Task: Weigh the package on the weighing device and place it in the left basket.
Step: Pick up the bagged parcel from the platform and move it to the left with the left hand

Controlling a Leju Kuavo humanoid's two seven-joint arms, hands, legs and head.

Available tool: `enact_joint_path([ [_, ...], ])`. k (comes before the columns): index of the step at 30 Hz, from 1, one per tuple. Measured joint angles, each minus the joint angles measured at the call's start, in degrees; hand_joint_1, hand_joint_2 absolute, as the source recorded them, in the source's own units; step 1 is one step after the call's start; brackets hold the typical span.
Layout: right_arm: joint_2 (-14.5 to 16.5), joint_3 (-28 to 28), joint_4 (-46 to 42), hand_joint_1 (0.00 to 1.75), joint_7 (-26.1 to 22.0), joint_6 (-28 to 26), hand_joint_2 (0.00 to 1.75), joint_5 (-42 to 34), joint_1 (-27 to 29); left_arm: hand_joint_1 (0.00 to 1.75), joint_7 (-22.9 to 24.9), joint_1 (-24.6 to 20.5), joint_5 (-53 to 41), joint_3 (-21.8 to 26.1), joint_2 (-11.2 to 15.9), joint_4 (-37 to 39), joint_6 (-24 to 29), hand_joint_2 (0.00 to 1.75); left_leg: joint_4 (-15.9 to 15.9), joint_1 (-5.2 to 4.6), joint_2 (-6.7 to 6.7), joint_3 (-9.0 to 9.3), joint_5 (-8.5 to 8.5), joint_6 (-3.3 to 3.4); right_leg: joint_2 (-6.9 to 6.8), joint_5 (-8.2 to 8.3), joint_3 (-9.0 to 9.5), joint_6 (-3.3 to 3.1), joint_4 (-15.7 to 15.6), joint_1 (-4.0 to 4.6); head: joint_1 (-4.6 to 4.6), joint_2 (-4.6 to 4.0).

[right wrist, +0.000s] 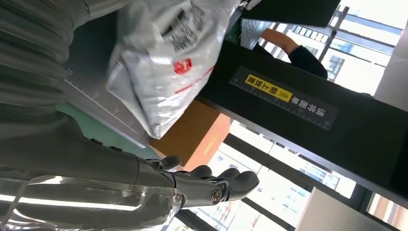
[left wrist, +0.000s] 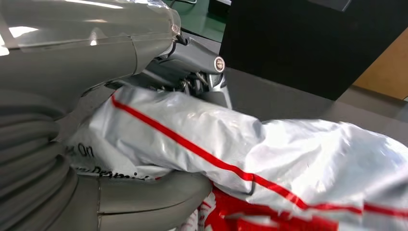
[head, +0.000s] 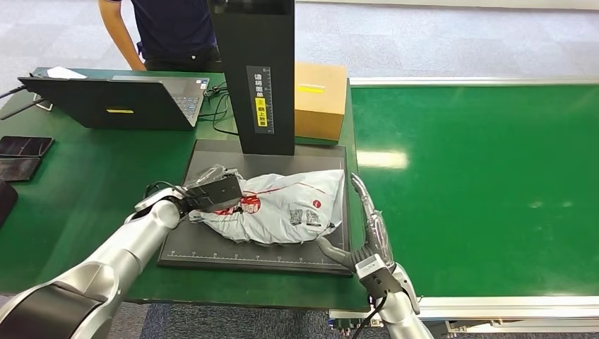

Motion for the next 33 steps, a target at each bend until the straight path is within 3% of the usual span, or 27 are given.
enact_joint_path([
  [7, 0.0, -0.26, 0.01, 0.0, 0.0, -0.05, 1.75, 0.0, 0.02, 1.75, -1.89, -0.04, 2.3, 0.29, 0.4, 0.28, 0.17, 1.75, 0.0, 0.0, 0.0, -0.01, 0.0, 0.0, 0.0, 0.0, -0.01, 0.0, 0.0, 0.0, -0.01, 0.0],
  [17, 0.0, -0.34, 0.01, 0.0, -0.02, -0.08, 1.75, -0.1, 0.08, 1.75, -8.67, 1.75, 8.99, 3.22, 0.77, -1.09, -2.42, 1.75, 0.0, 0.0, 0.0, -0.04, 0.0, 0.0, -0.01, 0.0, -0.02, 0.0, 0.0, 0.0, -0.01, 0.0],
  [24, 0.0, -0.34, -0.03, 0.0, -0.02, -0.05, 1.75, -0.17, 0.2, 1.75, -11.76, 5.34, 13.41, 6.49, 1.08, -6.4, -5.12, 1.75, 0.0, 0.0, 0.0, -0.06, 0.0, 0.0, -0.01, 0.0, -0.04, 0.0, 0.0, 0.0, 0.0, 0.0],
  [33, 0.03, -0.34, -0.58, 0.0, 0.07, -0.02, 1.75, 0.38, 0.65, 1.75, -13.4, 11.58, 22.87, 11.85, 1.3, -18.65, -12.93, 1.75, 0.0, 0.0, 0.01, -0.07, 0.0, 0.0, 0.0, -0.01, -0.05, 0.0, 0.0, 0.0, -0.01, 0.0],
])
